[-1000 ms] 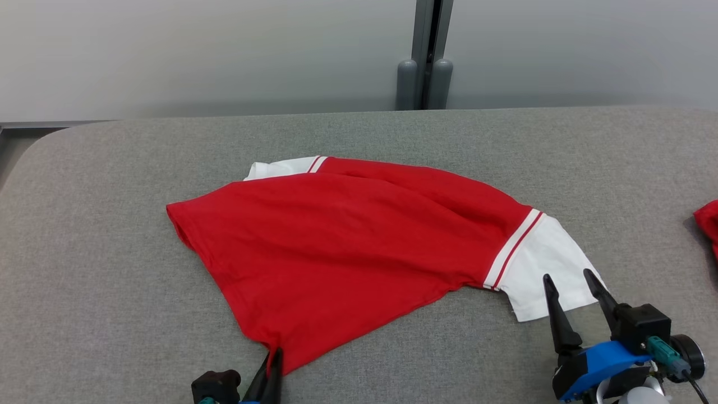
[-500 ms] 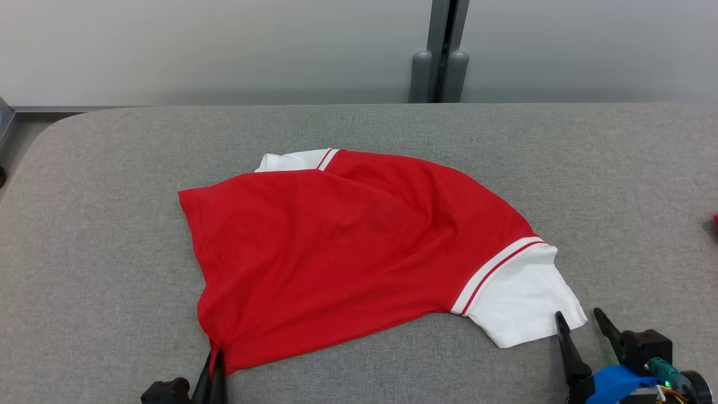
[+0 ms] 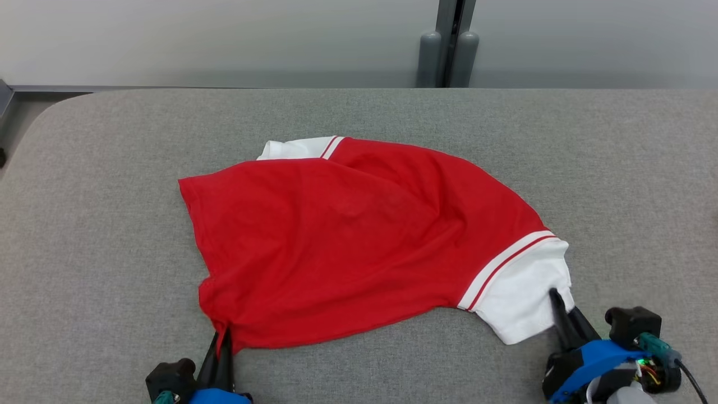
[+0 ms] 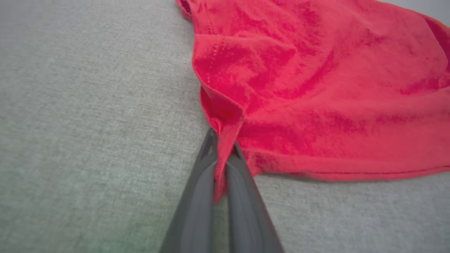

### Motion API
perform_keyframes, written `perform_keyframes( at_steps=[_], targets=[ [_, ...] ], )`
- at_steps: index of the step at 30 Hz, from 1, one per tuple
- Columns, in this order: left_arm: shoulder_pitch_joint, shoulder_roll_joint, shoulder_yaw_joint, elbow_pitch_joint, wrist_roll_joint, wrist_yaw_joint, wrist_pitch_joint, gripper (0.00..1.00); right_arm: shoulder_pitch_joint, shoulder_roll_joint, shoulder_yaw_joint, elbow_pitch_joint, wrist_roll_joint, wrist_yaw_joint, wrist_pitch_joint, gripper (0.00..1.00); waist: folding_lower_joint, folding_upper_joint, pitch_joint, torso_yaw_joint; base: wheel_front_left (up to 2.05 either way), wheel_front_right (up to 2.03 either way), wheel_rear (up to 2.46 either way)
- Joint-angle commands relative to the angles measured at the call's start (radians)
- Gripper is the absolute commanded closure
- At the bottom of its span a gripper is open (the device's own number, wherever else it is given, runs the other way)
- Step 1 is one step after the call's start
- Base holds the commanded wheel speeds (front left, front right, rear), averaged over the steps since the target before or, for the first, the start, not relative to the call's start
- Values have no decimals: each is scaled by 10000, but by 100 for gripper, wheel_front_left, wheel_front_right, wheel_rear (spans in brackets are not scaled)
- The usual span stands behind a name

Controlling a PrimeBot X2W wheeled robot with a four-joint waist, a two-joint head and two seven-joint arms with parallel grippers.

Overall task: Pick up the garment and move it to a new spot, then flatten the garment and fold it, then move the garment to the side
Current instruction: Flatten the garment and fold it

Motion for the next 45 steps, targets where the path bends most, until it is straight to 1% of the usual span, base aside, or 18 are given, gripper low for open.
perform_keyframes(
  at_steps=[1,3,8,11,15,17,20,22,24,25,28,31,34,37,39,43,45],
  targets=[
    [-206,-3,24,-211,212,35,28,100,104,71,102,-422,405,27,102,100,1,0,7,14,0,0,0],
    [-342,3,104,-642,281,-48,16,100,106,-157,205,-1380,814,14,81,100,1,0,-44,36,0,0,0],
    [-1101,3,529,-2235,765,-394,3,100,-336,-379,113,-3601,2189,16,70,100,1,0,-430,33,0,0,0],
    [-1930,248,816,-3245,1155,-598,5,100,-901,-589,-21,-4588,2905,16,70,100,1,0,-762,27,0,0,0],
    [-3196,869,871,-4192,1471,-842,5,100,-1898,-1033,4,-5673,3632,16,70,100,1,0,-1156,-46,0,0,0],
    [-3826,1248,633,-4614,1528,-939,7,100,-2428,-1243,57,-6146,4050,16,72,100,1,0,-1320,-80,0,0,0],
    [-4673,1758,299,-5165,1145,-995,122,100,-3184,-1624,63,-6904,4594,16,72,100,1,0,-1501,-90,0,0,0],
    [-5184,2119,95,-5525,892,-1007,462,95,-3700,-1883,18,-7346,4816,16,183,100,1,0,-1554,-103,0,0,0],
    [-5591,2411,-61,-5802,606,-1010,904,96,-4204,-2095,-44,-7639,4970,16,513,100,1,0,-1516,-104,0,0,0],
    [-5777,2581,-117,-5864,490,-991,1155,100,-4456,-2192,-95,-7718,4996,16,682,100,1,0,-1448,-105,0,0,0],
    [-6243,2720,-211,-5814,-30,-993,1762,100,-5127,-2405,-131,-7597,4752,16,1169,100,1,0,-1134,-99,0,0,0],
    [-6588,2615,-240,-5506,-509,-995,2169,100,-5774,-2376,-17,-7242,4521,16,1549,100,1,0,-656,-109,0,0,0],
    [-7026,2501,-308,-5087,-623,-971,2330,100,-6455,-2291,169,-6753,4336,16,1637,100,1,0,-17,-179,0,0,0],
    [-7689,2370,-405,-4410,-516,-935,2174,100,-7382,-2224,240,-5976,4126,16,1396,100,1,0,651,-262,0,0,0],
    [-8432,2304,-436,-3877,-408,-915,1975,100,-8213,-2179,41,-5428,4015,16,1086,100,1,0,1090,-290,0,0,0],
    [-10187,2069,-406,-3012,43,-615,1155,100,-9898,-2324,-104,-4421,3609,16,511,100,1,0,1696,-342,0,0,0],
    [-10777,1891,-377,-2550,65,-507,847,100,-10440,-2350,-64,-4021,3497,16,344,100,1,0,1838,-372,0,0,0]
  ],
)
